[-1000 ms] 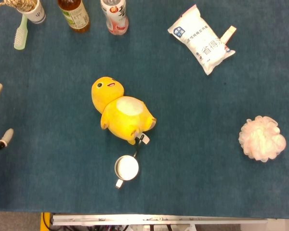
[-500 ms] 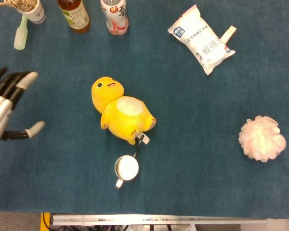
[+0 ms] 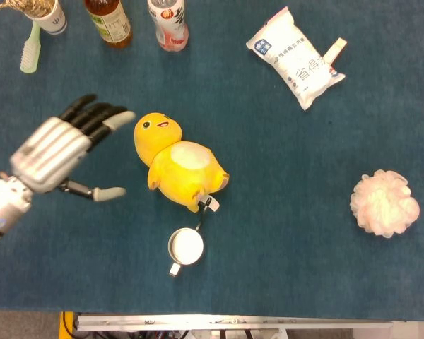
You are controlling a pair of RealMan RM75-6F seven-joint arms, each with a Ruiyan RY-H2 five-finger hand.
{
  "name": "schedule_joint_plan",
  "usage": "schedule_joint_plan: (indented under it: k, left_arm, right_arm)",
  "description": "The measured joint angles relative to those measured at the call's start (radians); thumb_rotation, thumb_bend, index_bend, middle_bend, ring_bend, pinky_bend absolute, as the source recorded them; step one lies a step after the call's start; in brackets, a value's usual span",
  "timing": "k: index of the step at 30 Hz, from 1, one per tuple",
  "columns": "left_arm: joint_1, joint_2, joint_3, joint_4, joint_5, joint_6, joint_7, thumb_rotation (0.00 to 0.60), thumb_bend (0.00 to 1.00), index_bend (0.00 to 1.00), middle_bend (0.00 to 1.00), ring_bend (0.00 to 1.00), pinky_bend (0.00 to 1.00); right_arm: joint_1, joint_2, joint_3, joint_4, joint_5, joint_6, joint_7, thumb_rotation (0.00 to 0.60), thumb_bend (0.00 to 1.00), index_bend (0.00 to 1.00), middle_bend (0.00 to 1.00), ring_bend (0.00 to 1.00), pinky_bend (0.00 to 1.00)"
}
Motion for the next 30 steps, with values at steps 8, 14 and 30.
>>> schedule_joint_plan:
  k: [8,14,30]
  left_arm:
    - [-0.093,-0.076,0.01,0.037,0.005,-0.085,-0.038,0.043,0.02,0.05,0.06,0.01,0.0]
    - [-0.152,-0.141,0.018,0.075,-0.001,-0.138,-0.043,0.035,0.02,0.05,0.04,0.0,0.0]
    - [-0.286,-0.295,0.021,0.167,-0.04,-0.253,-0.018,0.036,0.02,0.05,0.04,0.0,0.0]
  right_arm:
    - [-0.012,0.003,-0.002,-0.006,0.011,0.011,-0.01,0.6,0.17,0.27,0.36,0.27,0.3]
    - [-0.012,-0.002,-0.003,-0.007,0.02,0.002,-0.019,0.6,0.17,0.27,0.36,0.27,0.3]
    - [-0.016,-0.014,-0.006,0.011,0.045,-0.012,-0.015,0.6,0.16,0.26,0.36,0.27,0.3]
